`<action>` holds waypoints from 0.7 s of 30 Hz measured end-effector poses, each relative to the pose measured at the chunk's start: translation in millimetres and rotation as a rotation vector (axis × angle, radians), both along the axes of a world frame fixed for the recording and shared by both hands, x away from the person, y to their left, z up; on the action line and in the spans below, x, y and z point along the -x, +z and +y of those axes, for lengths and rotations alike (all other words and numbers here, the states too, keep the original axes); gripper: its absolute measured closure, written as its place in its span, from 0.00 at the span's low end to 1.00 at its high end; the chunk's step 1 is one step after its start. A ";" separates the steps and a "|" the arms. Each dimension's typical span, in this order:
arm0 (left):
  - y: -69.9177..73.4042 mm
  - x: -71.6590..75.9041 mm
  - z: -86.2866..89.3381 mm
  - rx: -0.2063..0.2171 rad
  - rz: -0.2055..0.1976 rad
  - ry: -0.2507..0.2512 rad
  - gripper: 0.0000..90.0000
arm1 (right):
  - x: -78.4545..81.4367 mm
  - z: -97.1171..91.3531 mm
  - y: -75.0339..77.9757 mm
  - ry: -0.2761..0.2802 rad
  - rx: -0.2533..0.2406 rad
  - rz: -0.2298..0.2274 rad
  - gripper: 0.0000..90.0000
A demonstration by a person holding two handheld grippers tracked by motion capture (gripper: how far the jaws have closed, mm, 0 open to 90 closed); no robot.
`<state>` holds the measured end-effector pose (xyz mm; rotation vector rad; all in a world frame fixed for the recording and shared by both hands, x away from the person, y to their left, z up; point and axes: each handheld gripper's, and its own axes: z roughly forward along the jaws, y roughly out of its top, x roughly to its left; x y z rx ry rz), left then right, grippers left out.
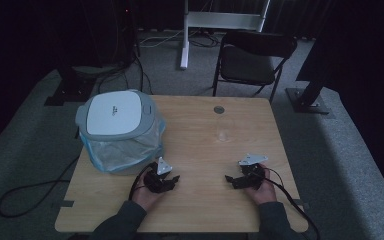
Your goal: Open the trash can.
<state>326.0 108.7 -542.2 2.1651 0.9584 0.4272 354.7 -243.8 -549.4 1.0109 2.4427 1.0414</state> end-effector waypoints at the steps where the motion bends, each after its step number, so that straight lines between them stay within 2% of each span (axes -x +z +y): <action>1: 0.0 0.0 0.0 0.000 0.000 0.000 0.65 | 0.0 0.0 0.0 0.000 0.000 0.000 0.14; 2: 0.7 -1.0 0.5 -0.008 -0.002 0.021 0.68 | 0.0 0.0 0.0 0.000 0.000 0.000 0.14; 7: 0.8 -1.6 -1.3 -0.012 -0.010 0.059 0.80 | 0.0 0.0 0.0 0.000 0.000 0.000 0.14; 8: 0.6 -1.7 -3.8 -0.021 -0.023 0.083 0.83 | 0.0 0.0 0.0 0.000 0.000 0.000 0.14; 13: 1.0 -1.7 -7.1 -0.044 -0.047 0.127 1.00 | 0.0 0.0 0.0 0.000 0.000 0.000 0.14; 16: 5.6 -4.2 -5.8 -0.039 -0.066 0.185 1.00 | 0.0 0.0 0.0 0.000 0.000 0.000 0.14; 17: 5.6 -4.2 -5.8 -0.039 -0.066 0.185 1.00 | 0.0 0.0 0.0 0.000 0.000 0.000 0.14; 18: 8.5 -5.5 -5.5 -0.034 -0.079 0.215 1.00 | 0.0 0.0 0.0 0.000 0.000 0.000 0.14; 19: 8.5 -5.5 -5.5 -0.034 -0.079 0.215 1.00 | 0.0 0.0 0.0 0.000 0.000 0.000 0.14; 20: 12.0 -7.6 -4.8 -0.033 -0.094 0.253 1.00 | 0.0 0.0 0.0 0.000 0.000 0.000 0.14; 21: 12.0 -7.6 -4.8 -0.033 -0.094 0.253 1.00 | 0.0 0.0 0.0 0.000 0.000 0.000 0.14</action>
